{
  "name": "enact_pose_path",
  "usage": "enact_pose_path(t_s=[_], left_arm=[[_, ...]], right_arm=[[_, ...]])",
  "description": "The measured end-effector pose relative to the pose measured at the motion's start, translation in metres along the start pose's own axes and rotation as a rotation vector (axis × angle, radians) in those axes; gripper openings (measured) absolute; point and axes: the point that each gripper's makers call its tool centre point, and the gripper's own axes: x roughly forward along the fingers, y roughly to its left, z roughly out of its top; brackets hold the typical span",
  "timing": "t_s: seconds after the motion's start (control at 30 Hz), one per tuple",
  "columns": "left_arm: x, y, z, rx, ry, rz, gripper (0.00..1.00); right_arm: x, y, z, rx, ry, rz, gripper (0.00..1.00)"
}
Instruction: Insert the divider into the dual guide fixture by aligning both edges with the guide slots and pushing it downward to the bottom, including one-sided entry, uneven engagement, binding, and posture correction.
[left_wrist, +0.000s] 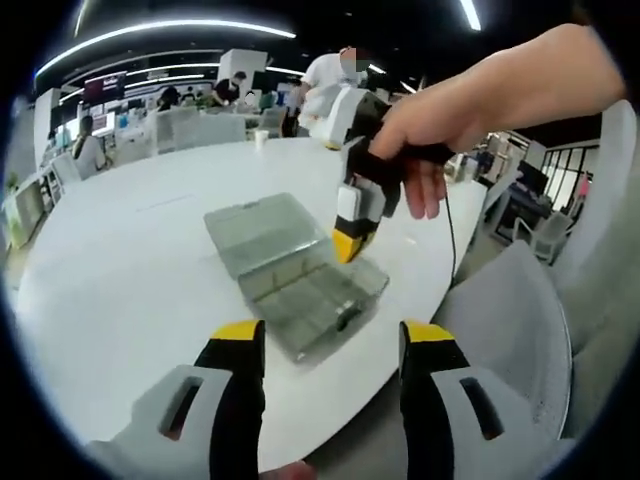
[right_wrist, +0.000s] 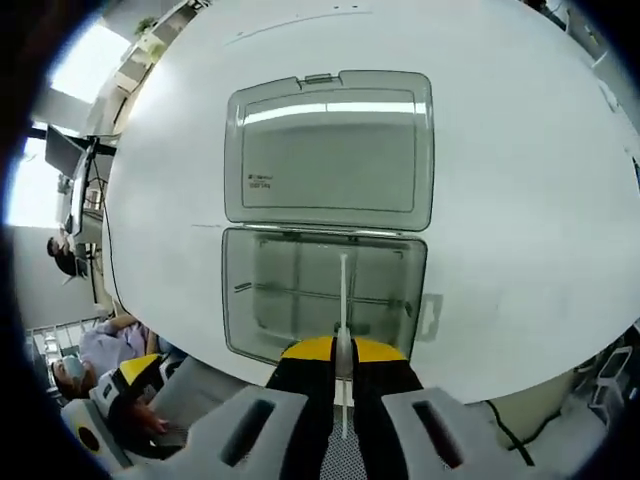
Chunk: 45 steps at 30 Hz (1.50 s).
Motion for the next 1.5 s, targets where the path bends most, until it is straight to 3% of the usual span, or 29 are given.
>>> enact_pose_path(t_s=[1.5], left_arm=[[0.000,0.005,0.000,-0.024,-0.003,0.010,0.52]], right_arm=[[0.021,-0.006,0.011,0.047,0.012,0.004,0.00]])
